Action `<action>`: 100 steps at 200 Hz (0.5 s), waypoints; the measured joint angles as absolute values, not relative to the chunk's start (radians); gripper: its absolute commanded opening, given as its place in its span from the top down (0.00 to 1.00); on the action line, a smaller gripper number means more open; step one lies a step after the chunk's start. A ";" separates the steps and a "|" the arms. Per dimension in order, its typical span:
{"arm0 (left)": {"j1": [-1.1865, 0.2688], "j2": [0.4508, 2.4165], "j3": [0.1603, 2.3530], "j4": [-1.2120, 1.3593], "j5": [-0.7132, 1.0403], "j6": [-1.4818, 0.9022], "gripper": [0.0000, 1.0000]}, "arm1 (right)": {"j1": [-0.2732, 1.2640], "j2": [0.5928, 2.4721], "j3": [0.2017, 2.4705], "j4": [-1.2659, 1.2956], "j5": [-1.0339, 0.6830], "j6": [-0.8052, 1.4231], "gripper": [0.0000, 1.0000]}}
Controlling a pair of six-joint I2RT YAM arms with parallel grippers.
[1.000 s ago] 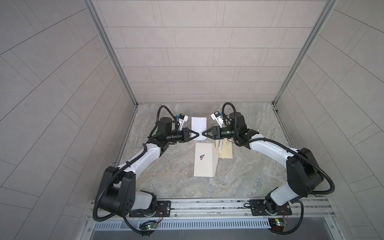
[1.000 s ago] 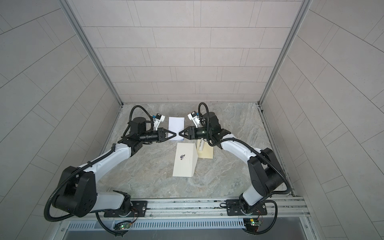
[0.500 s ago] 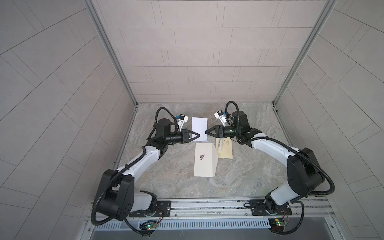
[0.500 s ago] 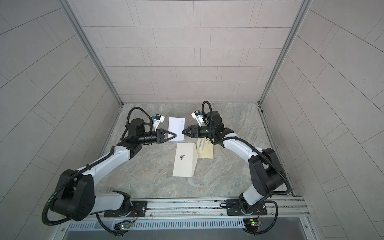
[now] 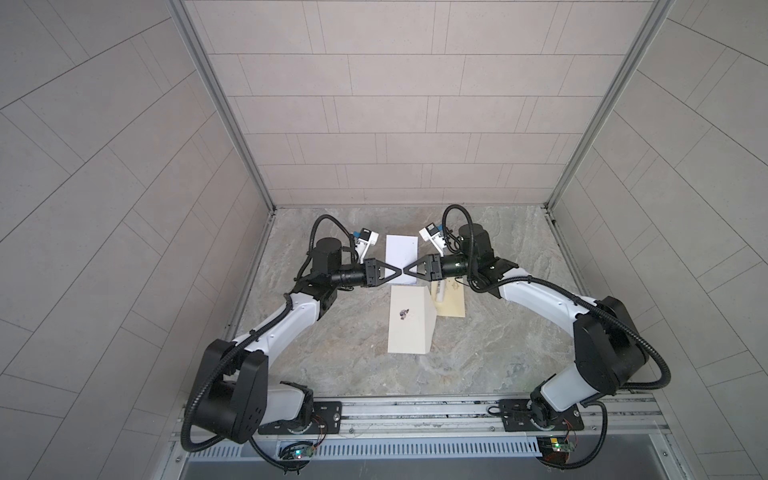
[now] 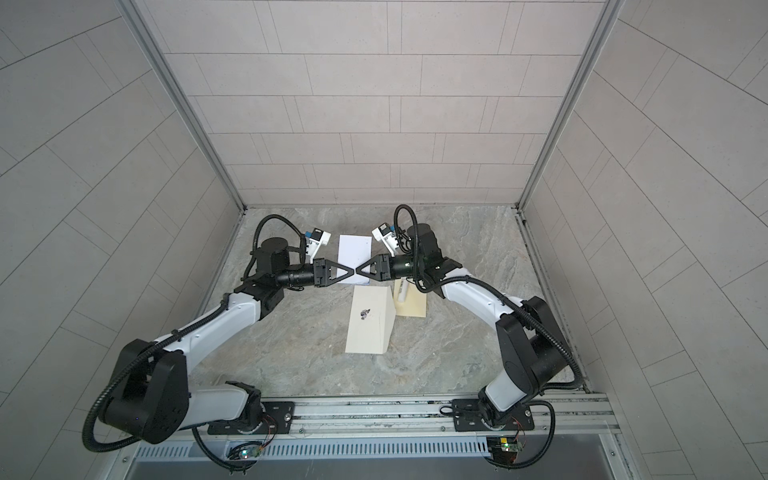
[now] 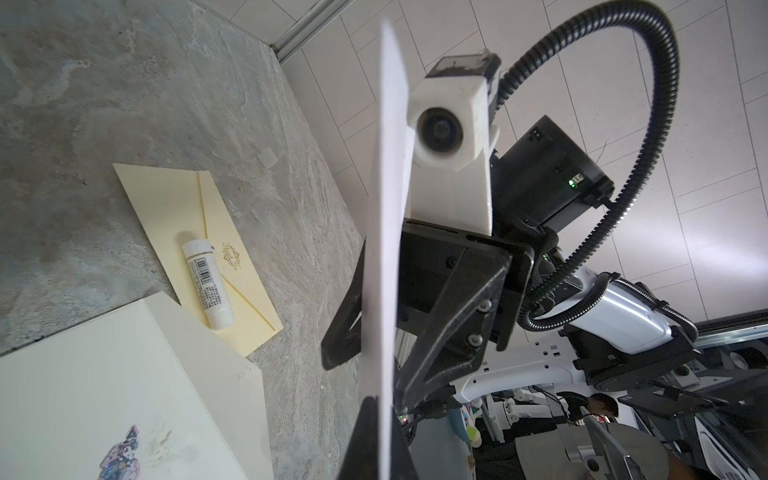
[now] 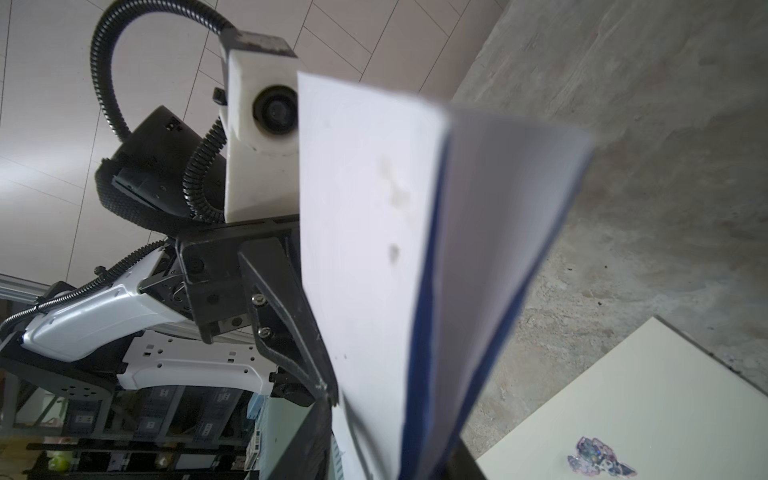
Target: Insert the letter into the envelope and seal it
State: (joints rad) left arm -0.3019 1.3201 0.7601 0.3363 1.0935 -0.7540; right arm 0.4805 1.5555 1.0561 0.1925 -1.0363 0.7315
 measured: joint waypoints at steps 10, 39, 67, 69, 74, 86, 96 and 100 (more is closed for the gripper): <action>-0.303 1.320 0.760 0.313 1.086 -0.728 1.00 | 0.480 1.544 1.056 0.196 -1.029 0.725 0.86; -0.310 1.320 0.761 0.237 1.044 -0.665 0.68 | 0.488 1.509 1.062 0.159 -0.977 0.714 1.00; -0.316 1.320 0.761 0.175 0.971 -0.626 0.46 | 0.513 1.507 1.103 0.030 -0.885 0.646 1.00; -0.316 1.320 0.761 0.168 0.966 -0.619 0.44 | 0.514 1.507 1.105 0.021 -0.878 0.640 1.00; -0.316 1.320 0.761 0.154 0.947 -0.610 0.40 | 0.517 1.507 1.108 0.002 -0.861 0.630 1.00; -0.316 1.320 0.766 0.088 0.889 -0.563 0.33 | 0.522 1.507 1.107 -0.051 -0.810 0.607 1.00; -0.316 1.320 0.771 0.022 0.838 -0.516 0.33 | 0.523 1.507 1.096 -0.096 -0.765 0.590 1.00; -0.317 1.320 0.773 -0.006 0.813 -0.503 0.33 | 0.523 1.507 1.089 -0.113 -0.748 0.583 1.00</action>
State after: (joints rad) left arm -0.3168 1.3205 0.7731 -0.0055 0.8131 -0.5034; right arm 0.5228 1.5070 1.0893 -0.1127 -0.7475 0.5835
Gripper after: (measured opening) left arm 0.669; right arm 0.048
